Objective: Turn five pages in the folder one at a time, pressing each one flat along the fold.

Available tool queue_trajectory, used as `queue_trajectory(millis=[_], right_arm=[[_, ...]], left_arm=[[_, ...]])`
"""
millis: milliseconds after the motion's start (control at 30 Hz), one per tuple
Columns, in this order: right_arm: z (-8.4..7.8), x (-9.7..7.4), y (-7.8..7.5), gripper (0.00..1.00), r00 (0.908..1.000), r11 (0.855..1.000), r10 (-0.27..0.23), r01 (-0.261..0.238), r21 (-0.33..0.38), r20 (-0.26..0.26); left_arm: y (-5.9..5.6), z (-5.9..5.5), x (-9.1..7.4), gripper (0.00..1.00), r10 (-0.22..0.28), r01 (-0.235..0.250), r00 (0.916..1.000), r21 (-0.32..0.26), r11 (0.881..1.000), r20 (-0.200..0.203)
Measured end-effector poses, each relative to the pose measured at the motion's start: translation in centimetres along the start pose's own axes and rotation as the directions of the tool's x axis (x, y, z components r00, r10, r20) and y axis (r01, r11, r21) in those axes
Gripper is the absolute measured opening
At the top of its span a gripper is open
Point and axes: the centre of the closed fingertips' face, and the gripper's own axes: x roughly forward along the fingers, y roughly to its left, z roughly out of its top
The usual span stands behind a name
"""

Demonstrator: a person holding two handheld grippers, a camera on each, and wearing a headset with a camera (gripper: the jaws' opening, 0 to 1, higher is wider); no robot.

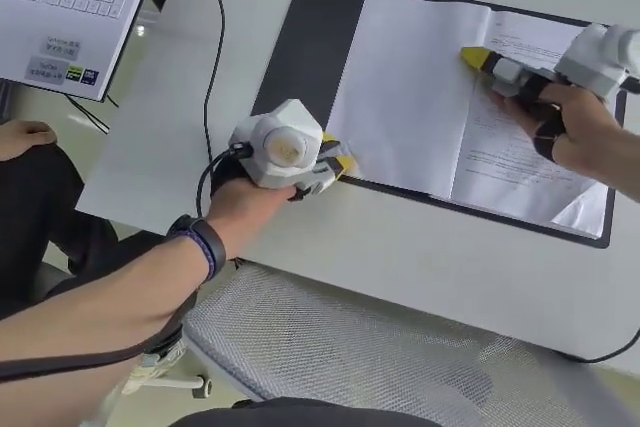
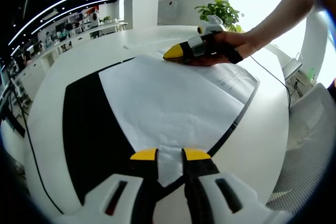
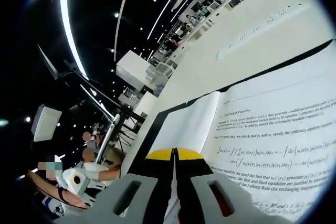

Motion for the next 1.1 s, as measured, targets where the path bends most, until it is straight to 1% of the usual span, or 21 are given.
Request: queue_trajectory(millis=[67,100,167,233,267,300,333,400,567,700,767,800,833,867,967,1100], right_arm=[[-0.3,-0.2,0.4,0.0,1.0,1.0,0.007,-0.007,0.004,-0.003],[-1.0,-0.6,1.2,0.0,0.9998,1.0,0.017,-0.017,0.003,-0.013],[-1.4,-0.8,1.7,0.0,0.9994,1.0,0.025,-0.025,0.0,-0.022],[-1.4,-0.9,1.5,0.0,0.999,0.999,0.034,-0.034,0.003,-0.027],[-1.7,-1.1,1.7,0.0,0.9988,0.999,0.041,-0.041,0.01,-0.027],[-2.1,-1.4,2.0,0.0,0.9983,0.999,0.051,-0.05,0.021,-0.028],[-2.9,-1.7,2.4,0.0,0.9971,0.997,0.066,-0.065,0.029,-0.038],[-4.1,-2.1,3.1,0.0,0.9951,0.997,0.079,-0.078,0.021,-0.059],[-6.4,-3.0,4.7,0.0,0.9901,0.995,0.098,-0.098,0.005,-0.101],[-7.8,-3.6,5.5,0.0,0.9858,0.994,0.113,-0.113,0.004,-0.125],[-8.5,-3.9,5.9,0.0,0.984,0.993,0.119,-0.12,0.005,-0.133],[-8.6,-4.0,5.8,0.0,0.9837,0.993,0.12,-0.12,0.005,-0.134],[-8.3,-3.9,5.3,0.0,0.9836,0.993,0.121,-0.121,0.006,-0.134],[-8.6,-4.1,5.4,0.0,0.9829,0.992,0.123,-0.122,0.01,-0.137],[-10.0,-4.7,6.2,0.0,0.9785,0.991,0.132,-0.132,0.013,-0.158],[-11.2,-5.4,7.0,0.0,0.9747,0.99,0.142,-0.14,0.02,-0.173]], left_arm=[[0.0,0.0,0.0,0.16,-0.001,0.001,1.0,0.0,1.0,-0.001],[0.0,0.0,0.0,0.16,-0.001,0.001,1.0,0.001,1.0,-0.001],[-0.1,0.0,-0.1,0.16,-0.001,0.001,1.0,-0.002,1.0,0.0],[-0.1,0.1,-0.1,0.16,-0.001,0.001,1.0,-0.005,1.0,0.0],[-0.1,0.1,-0.1,0.16,-0.001,0.001,1.0,-0.007,1.0,0.0],[-0.1,0.1,-0.1,0.16,0.0,0.0,1.0,-0.01,1.0,0.001],[-0.1,0.1,-0.1,0.16,0.0,0.0,1.0,-0.014,1.0,0.001],[-0.1,0.1,-0.2,0.16,0.0,0.0,1.0,-0.015,1.0,0.001],[-0.2,0.1,-0.2,0.17,-0.002,0.002,1.0,-0.009,1.0,-0.002],[-0.2,0.1,-0.2,0.17,-0.002,0.002,1.0,-0.011,1.0,-0.003],[-0.2,0.1,-0.1,0.17,-0.004,0.004,1.0,-0.022,1.0,0.001],[-0.1,0.1,-0.1,0.17,-0.003,0.003,1.0,-0.021,1.0,0.002],[-0.1,0.0,-0.1,0.17,-0.003,0.003,1.0,-0.018,1.0,0.001],[-0.1,0.0,-0.1,0.17,-0.005,0.005,1.0,-0.016,1.0,0.0],[-0.1,0.0,-0.1,0.17,-0.008,0.008,1.0,-0.011,1.0,-0.002],[-0.1,0.0,-0.1,0.17,-0.007,0.007,1.0,-0.012,1.0,-0.002]])
